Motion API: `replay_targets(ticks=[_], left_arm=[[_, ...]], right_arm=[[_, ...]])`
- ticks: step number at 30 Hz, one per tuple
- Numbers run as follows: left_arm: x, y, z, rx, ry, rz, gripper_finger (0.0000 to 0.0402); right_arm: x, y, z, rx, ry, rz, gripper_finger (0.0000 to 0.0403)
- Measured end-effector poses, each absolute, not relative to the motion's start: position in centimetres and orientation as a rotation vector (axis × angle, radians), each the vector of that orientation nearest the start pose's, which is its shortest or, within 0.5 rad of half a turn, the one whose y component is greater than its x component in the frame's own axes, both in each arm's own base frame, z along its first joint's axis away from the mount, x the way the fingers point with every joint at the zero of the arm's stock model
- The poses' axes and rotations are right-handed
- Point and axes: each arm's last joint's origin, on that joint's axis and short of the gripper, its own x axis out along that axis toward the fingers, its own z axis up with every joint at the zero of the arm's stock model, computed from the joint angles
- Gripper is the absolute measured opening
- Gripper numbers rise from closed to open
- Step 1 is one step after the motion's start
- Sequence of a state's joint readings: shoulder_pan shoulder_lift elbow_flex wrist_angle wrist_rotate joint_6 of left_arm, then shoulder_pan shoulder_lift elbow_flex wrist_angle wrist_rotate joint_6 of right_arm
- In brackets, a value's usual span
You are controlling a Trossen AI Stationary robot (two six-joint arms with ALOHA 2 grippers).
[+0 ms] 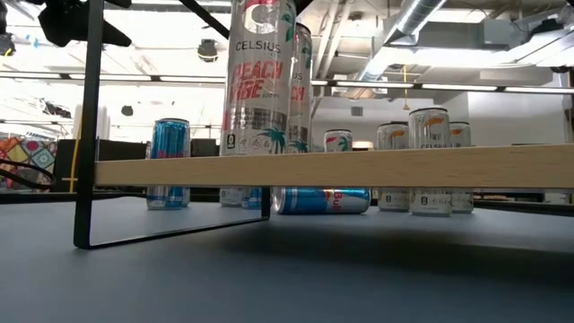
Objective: Place canned beverage on shelf
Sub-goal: Put the bottom white pink soda can aligned with the other white pink soda can on the shelf
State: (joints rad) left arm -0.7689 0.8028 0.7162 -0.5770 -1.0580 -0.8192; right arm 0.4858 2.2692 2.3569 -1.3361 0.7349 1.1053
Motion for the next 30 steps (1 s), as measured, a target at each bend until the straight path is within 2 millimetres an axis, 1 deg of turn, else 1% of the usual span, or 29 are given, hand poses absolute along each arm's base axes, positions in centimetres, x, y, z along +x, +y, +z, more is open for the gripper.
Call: replay_targets(ticks=[7, 14, 30], left_arm=[[12.6, -8.6, 28.2, -0.276, 0.26, 0.414, 0.0348], [12.6, -8.6, 28.1, -0.275, 0.26, 0.414, 0.0348], [12.6, -8.6, 28.2, -0.275, 0.257, 0.418, 0.0348]], right_arm=[[41.0, 20.1, 30.2, 0.282, 0.744, -0.704, 0.0193], [40.2, 20.3, 30.0, 0.278, 0.756, -0.749, 0.0193], [40.8, 20.0, 30.1, 0.279, 0.743, -0.732, 0.0193]])
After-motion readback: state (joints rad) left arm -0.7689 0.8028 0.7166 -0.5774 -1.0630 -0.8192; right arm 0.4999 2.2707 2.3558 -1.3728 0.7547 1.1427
